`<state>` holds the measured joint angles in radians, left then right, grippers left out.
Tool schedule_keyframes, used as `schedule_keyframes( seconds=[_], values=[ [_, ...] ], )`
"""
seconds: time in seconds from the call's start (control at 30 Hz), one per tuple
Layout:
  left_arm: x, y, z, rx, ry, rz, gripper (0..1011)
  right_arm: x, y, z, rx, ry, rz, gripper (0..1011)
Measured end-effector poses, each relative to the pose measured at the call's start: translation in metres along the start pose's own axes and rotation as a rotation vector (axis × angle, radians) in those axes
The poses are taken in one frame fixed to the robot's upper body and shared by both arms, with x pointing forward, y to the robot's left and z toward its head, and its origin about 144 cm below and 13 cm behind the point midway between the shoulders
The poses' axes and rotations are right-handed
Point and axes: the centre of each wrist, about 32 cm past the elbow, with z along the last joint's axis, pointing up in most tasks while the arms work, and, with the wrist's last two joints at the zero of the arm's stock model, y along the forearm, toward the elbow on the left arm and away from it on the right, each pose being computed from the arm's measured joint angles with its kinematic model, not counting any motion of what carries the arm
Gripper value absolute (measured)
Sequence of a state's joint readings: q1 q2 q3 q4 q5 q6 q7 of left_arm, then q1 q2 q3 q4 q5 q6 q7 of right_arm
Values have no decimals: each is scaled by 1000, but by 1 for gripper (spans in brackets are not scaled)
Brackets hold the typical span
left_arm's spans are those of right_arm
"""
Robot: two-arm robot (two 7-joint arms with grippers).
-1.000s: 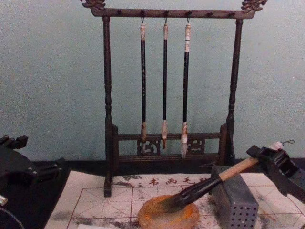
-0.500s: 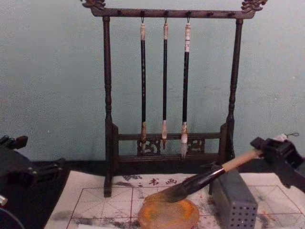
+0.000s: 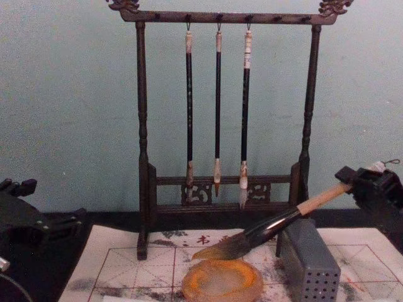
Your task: Pick up the brush from the inkstone, write on the paper, then place the brush back to its original position.
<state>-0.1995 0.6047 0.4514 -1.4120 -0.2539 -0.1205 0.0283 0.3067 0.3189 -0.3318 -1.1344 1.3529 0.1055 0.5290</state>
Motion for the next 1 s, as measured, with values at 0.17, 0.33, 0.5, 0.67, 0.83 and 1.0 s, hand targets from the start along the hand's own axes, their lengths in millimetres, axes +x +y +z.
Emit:
schedule_keyframes(
  seconds=[0.17,0.33,0.5,0.67,0.83,1.0],
  values=[
    [0,0,0,0,0,0,1001,-2,-4,5,-25,-12,14,176],
    [0,0,0,0,0,0,1001,-9,-11,14,-68,-43,27,176],
    [0,0,0,0,0,0,1001,-12,-18,21,-103,-69,39,176],
    [0,0,0,0,0,0,1001,-14,-25,27,-134,-90,52,176],
    [0,0,0,0,0,0,1001,-15,-33,32,-155,-101,68,176],
    [0,0,0,0,0,0,1001,-17,-38,34,-174,-107,81,176]
  ],
)
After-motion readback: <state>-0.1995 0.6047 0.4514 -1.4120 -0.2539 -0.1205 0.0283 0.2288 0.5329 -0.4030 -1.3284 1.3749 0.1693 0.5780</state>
